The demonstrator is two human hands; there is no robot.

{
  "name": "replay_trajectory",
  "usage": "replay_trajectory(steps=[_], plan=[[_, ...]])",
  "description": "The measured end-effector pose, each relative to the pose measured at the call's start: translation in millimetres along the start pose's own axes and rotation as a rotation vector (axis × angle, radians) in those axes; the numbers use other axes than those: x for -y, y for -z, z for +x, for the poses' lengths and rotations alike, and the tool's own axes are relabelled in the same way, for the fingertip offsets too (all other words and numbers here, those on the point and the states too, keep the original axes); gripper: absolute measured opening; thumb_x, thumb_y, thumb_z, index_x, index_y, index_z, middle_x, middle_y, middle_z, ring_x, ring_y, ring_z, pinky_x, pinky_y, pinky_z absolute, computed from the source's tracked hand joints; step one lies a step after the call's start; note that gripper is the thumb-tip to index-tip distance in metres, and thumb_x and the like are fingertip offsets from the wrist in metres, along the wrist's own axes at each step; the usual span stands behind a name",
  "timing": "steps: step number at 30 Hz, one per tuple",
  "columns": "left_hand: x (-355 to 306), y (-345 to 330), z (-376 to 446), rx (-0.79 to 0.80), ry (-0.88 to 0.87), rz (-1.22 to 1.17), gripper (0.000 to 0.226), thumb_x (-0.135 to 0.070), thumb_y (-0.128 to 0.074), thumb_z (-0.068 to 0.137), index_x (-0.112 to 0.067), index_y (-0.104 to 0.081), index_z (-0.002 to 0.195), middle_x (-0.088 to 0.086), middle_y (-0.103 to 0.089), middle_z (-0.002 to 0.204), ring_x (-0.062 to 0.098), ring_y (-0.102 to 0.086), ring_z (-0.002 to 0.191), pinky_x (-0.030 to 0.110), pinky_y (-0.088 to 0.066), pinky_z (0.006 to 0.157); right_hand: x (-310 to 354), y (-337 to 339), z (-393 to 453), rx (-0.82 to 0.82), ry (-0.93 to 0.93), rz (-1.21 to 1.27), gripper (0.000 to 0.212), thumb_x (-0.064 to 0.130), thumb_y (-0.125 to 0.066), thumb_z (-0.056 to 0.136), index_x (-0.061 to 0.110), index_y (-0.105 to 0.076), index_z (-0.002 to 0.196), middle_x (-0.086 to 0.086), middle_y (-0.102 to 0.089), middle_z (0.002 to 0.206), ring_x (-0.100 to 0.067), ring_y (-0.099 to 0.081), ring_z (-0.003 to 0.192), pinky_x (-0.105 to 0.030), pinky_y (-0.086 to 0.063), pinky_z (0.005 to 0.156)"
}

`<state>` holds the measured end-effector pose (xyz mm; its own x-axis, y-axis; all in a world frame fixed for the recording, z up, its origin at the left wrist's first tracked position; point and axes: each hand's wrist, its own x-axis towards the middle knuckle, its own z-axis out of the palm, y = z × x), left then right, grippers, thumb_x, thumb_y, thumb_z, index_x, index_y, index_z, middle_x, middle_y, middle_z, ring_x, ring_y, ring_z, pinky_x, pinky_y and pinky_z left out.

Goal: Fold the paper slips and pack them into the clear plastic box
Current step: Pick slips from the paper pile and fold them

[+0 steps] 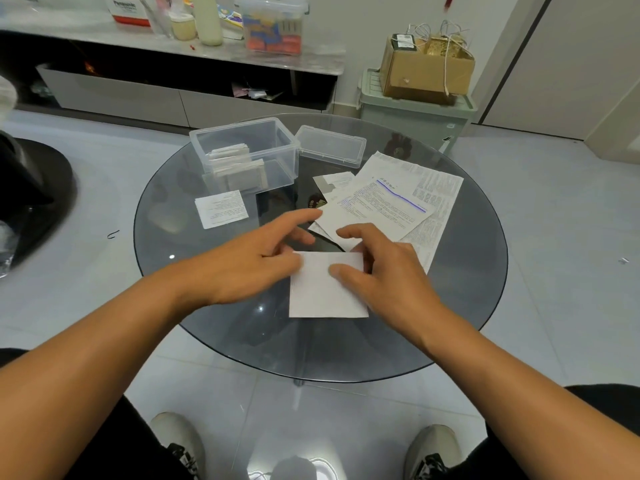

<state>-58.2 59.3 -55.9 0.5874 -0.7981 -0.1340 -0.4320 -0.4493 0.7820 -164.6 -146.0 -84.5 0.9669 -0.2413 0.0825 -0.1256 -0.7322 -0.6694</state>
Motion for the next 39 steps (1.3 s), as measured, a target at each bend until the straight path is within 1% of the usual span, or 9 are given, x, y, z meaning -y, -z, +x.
replay_trajectory(steps=[3,5,9,14,20,25,29,33,39], plan=[[4.2,-6.2,-1.0,-0.003,-0.08,0.207,0.071,-0.056,-0.074,0.082,-0.055,-0.037,0.143,-0.028,-0.037,0.144,-0.005,-0.045,0.122,0.025,-0.048,0.101,6.2,-1.0,0.0,0.005,0.032,-0.152,0.051,0.043,-0.072,0.09,0.042,-0.051,0.137,0.015,-0.057,0.12,-0.009,-0.051,0.107,-0.036,-0.038,0.103],[8.2,-9.4,0.2,0.024,-0.165,0.443,0.075,-0.074,-0.071,0.073,-0.05,-0.046,0.139,-0.027,-0.028,0.15,-0.003,-0.029,0.136,0.025,-0.036,0.11,4.1,0.6,1.4,-0.029,0.049,-0.175,0.044,0.042,-0.074,0.09,0.038,-0.059,0.131,0.011,-0.054,0.127,-0.011,-0.051,0.113,-0.035,-0.037,0.103],[5.2,-6.1,0.1,0.025,-0.241,0.656,0.077,-0.088,-0.059,0.071,-0.045,-0.054,0.135,-0.025,-0.031,0.146,0.001,-0.023,0.136,0.023,-0.026,0.108,-3.8,5.7,2.0,0.012,0.083,-0.255,0.017,0.044,-0.069,0.094,0.036,-0.073,0.108,0.011,-0.054,0.117,-0.012,-0.047,0.11,-0.03,-0.033,0.095],[-7.1,-3.7,-4.5,-0.004,-0.345,0.764,0.042,-0.064,-0.057,0.085,-0.041,-0.065,0.118,-0.023,-0.057,0.118,0.003,-0.051,0.104,0.023,-0.042,0.087,-4.0,18.7,-2.7,0.111,0.166,-0.279,0.032,0.064,-0.059,0.091,0.04,-0.073,0.109,0.016,-0.056,0.11,-0.007,-0.047,0.104,-0.029,-0.033,0.094],[-10.1,-6.1,-0.7,0.0,-0.35,0.78,0.027,-0.049,-0.059,0.092,-0.036,-0.068,0.114,-0.017,-0.063,0.112,0.008,-0.058,0.099,0.033,-0.051,0.081,5.7,31.2,-11.9,0.328,0.341,-0.493,0.067,0.083,-0.053,0.083,0.042,-0.059,0.135,0.018,-0.053,0.125,-0.008,-0.045,0.11,-0.032,-0.034,0.101],[-7.9,-3.1,0.2,0.059,-0.266,0.676,0.06,-0.077,-0.063,0.077,-0.041,-0.06,0.125,-0.022,-0.059,0.113,0.001,-0.052,0.102,0.022,-0.046,0.082,11.8,32.9,-7.8,0.251,0.476,-0.663,0.046,0.058,-0.051,0.095,0.035,-0.058,0.135,0.006,-0.069,0.109,-0.02,-0.06,0.09,-0.037,-0.042,0.092],[-7.5,-7.1,-0.9,0.025,-0.274,0.653,0.056,-0.065,-0.067,0.081,-0.041,-0.056,0.131,-0.022,-0.058,0.111,0.0,-0.051,0.1,0.024,-0.048,0.085,11.2,23.0,-4.4,0.195,0.492,-0.628,0.043,0.028,-0.053,0.092,0.031,-0.054,0.135,0.003,-0.065,0.084,-0.025,-0.058,0.072,-0.044,-0.048,0.077],[-2.9,-12.5,-0.7,-0.064,-0.238,0.57,0.051,-0.034,-0.064,0.09,-0.042,-0.046,0.137,-0.021,-0.061,0.106,0.005,-0.056,0.096,0.032,-0.052,0.084,3.3,28.4,-4.1,0.273,0.285,-0.235,0.077,0.022,-0.066,0.088,0.054,-0.029,0.146,0.021,-0.062,0.112,-0.011,-0.059,0.093,-0.031,-0.05,0.086],[9.4,-12.6,1.9,-0.145,-0.097,0.226,0.049,-0.021,-0.061,0.093,-0.046,-0.041,0.13,-0.018,-0.065,0.095,0.008,-0.062,0.084,0.03,-0.054,0.076,-5.3,30.9,-5.4,0.336,0.119,0.038,0.087,0.016,-0.072,0.083,0.061,-0.029,0.144,0.022,-0.063,0.118,-0.01,-0.059,0.101,-0.024,-0.05,0.09]])
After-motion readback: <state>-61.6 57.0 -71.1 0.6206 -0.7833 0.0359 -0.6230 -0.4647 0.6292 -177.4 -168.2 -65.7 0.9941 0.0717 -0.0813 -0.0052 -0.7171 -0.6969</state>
